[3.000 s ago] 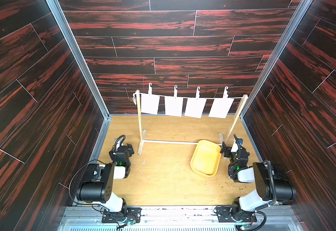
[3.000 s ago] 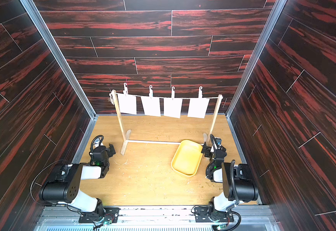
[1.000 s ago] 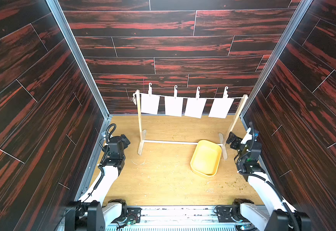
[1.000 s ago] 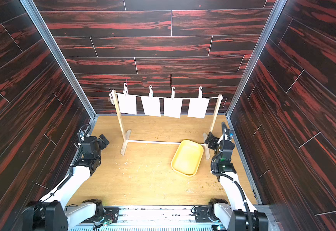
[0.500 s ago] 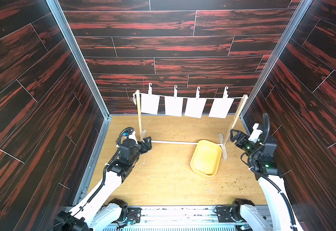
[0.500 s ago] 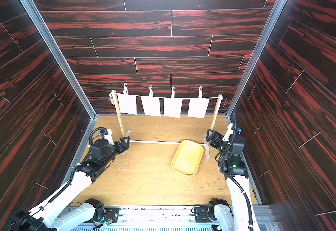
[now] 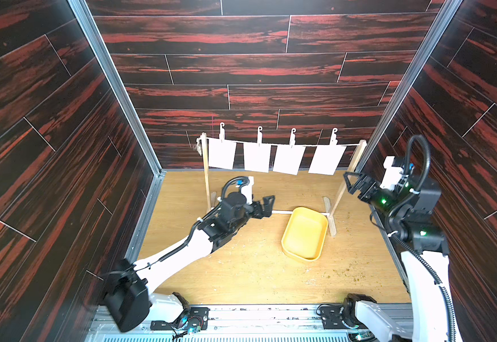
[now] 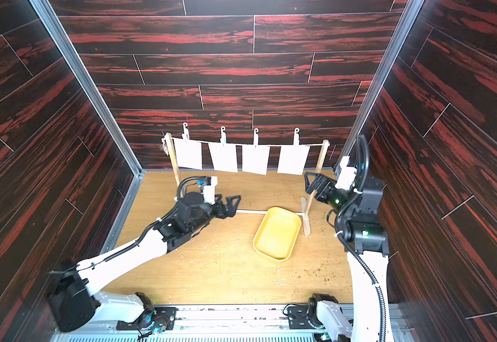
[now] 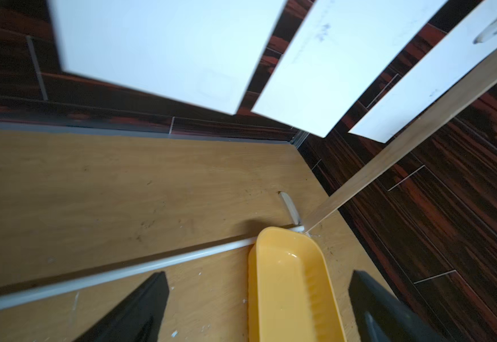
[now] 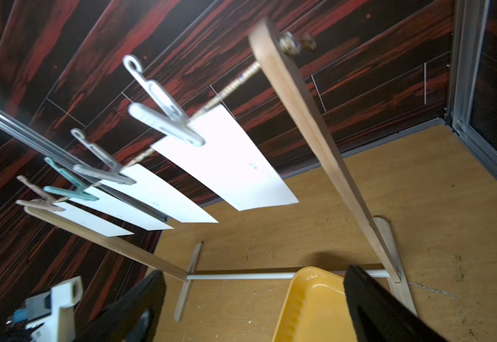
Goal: Remove the postcards from the strings
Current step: Pinch the postcard on the clothesline.
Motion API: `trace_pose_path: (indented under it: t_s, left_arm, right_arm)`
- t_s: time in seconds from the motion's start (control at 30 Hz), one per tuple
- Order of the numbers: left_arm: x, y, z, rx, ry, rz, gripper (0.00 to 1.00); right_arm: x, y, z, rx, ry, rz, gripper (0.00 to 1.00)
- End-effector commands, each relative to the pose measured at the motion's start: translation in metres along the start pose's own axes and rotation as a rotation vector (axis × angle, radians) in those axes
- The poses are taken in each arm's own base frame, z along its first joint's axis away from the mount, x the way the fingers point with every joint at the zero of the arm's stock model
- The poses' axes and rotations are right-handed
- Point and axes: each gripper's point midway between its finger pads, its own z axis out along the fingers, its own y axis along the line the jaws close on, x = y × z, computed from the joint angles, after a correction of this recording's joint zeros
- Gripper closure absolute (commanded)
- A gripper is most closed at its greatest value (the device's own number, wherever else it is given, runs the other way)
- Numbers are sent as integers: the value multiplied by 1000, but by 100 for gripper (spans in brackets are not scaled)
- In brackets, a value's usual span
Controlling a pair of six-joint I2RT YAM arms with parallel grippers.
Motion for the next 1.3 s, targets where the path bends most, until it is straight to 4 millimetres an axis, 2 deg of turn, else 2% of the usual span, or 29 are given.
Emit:
trace_pose_path:
  t_s: [0.0, 0.03, 0.1, 0.3, 0.33, 0.47, 0.63, 0.93, 1.03, 1.17, 1.27]
  left_arm:
    - [-25, -34, 17, 89, -67, 36, 0]
    - [-26, -41, 24, 107, -65, 38, 1]
    - [-31, -56, 36, 151, -77, 42, 6]
    - [-45, -93, 71, 257, -118, 34, 7]
    - [-42, -95, 81, 266, -118, 29, 7]
    - [-54, -111, 100, 314, -166, 7, 6]
    - [-57, -125, 126, 344, -141, 4, 3]
    - [-61, -145, 146, 434, -146, -12, 4]
    - [-55, -152, 143, 479, -120, -2, 14]
    - [-54, -157, 134, 536, -129, -13, 30]
    - [-54, -161, 125, 567, -134, -18, 38]
  right_arm:
    - [-13, 17, -7, -33, 26, -39, 1]
    - [-19, 29, -10, -76, 27, -54, 2]
    - [-32, 40, -11, -100, 22, -71, 1]
    - [-62, 64, -12, -163, 0, -97, 1]
    - [-64, 68, -12, -180, -5, -94, 1]
    - [-68, 76, -12, -226, -18, -91, 1]
    - [-69, 81, -15, -253, -29, -115, 2]
    - [-67, 81, -14, -260, -30, -122, 2]
    - [-68, 80, -14, -254, -34, -126, 2]
    - [-70, 77, -10, -246, -34, -128, 2]
    - [-72, 78, -7, -254, -34, -124, 2]
